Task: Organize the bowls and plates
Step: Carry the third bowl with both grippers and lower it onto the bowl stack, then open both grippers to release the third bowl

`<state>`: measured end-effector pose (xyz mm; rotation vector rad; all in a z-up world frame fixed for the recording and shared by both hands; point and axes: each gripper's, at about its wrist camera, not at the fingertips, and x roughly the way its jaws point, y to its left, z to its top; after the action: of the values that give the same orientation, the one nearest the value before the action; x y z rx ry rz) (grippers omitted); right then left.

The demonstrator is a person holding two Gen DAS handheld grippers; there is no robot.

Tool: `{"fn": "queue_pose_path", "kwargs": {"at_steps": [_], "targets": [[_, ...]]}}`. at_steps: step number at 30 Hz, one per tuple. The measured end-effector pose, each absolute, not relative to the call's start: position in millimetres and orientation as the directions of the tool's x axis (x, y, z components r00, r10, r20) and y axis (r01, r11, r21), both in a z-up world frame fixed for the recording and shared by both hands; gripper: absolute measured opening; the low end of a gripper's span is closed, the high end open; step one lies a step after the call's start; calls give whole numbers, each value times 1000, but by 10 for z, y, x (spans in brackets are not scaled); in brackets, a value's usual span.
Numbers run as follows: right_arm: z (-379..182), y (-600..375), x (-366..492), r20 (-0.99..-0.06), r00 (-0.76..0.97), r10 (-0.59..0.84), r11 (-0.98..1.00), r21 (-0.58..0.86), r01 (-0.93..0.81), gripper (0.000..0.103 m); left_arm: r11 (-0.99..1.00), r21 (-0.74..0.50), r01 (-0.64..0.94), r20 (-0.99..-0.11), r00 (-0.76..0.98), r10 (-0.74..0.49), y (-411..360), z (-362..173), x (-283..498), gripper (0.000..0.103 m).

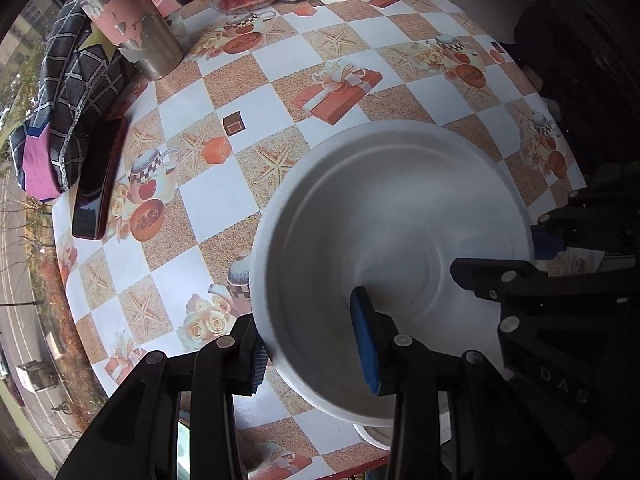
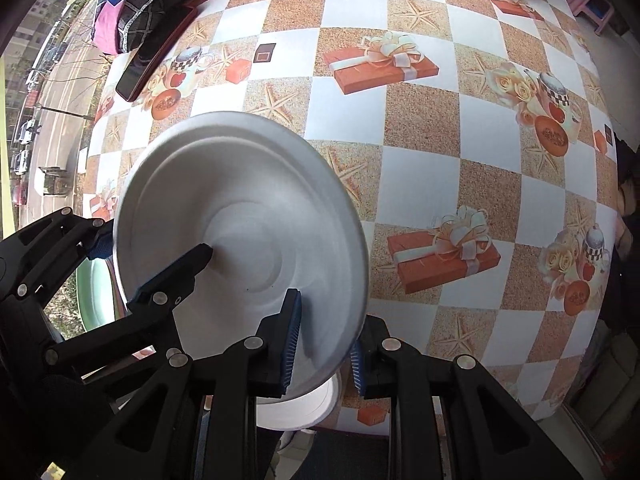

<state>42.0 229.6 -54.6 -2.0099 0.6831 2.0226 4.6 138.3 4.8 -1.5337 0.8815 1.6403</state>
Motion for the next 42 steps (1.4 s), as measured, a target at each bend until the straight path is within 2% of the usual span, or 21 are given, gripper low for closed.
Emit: {"fn": "queue_pose_path", "kwargs": {"at_steps": [9, 23, 26, 28, 31, 32, 33, 35, 38, 40, 41, 42], "targets": [[-678, 2016, 909, -974, 37, -222, -863, 179, -472, 25, -418, -60, -906, -998, 62, 11, 1080, 13, 633, 41], [-898, 1874, 1014, -960, 101, -259, -865, 185, -466, 26, -411, -107, -905, -991, 130, -28, 953, -160, 824, 41], [-916, 1884, 1032, -955, 97, -280, -859, 204, -470, 26, -419, -108, -901, -992, 128, -19, 945, -163, 844, 47], [-910, 1898, 1054, -956, 95, -279, -857, 203, -473, 26, -428, -101, -898, -993, 119, -15, 925, -146, 825, 62], [-886, 1951, 1082, -958, 89, -273, -856, 199, -477, 27, -437, -82, -896, -996, 93, -4, 863, -90, 765, 74], [-875, 1974, 1090, -958, 86, -273, -854, 200, -480, 32, -439, -73, -895, -997, 82, -1, 838, -68, 745, 75], [-859, 2001, 1099, -958, 81, -275, -851, 204, -483, 50, -443, -68, -894, -997, 74, 3, 805, -46, 719, 78], [-853, 2042, 1086, -958, 64, -280, -845, 215, -489, 69, -457, -59, -888, -998, 65, 2, 752, -24, 676, 79], [-824, 2083, 1089, -961, 55, -270, -841, 208, -499, 70, -485, -39, -874, -999, 52, -14, 686, -22, 614, 79], [-820, 2126, 1102, -965, 51, -258, -836, 197, -512, 85, -510, -34, -860, -999, 47, -13, 643, -19, 562, 82], [-812, 2154, 1116, -967, 46, -249, -834, 190, -518, 100, -519, -32, -854, -999, 45, -13, 627, -18, 541, 83], [-791, 2180, 1129, -972, 37, -231, -836, 179, -518, 101, -528, -30, -849, -999, 45, -16, 614, -20, 521, 84]]}}
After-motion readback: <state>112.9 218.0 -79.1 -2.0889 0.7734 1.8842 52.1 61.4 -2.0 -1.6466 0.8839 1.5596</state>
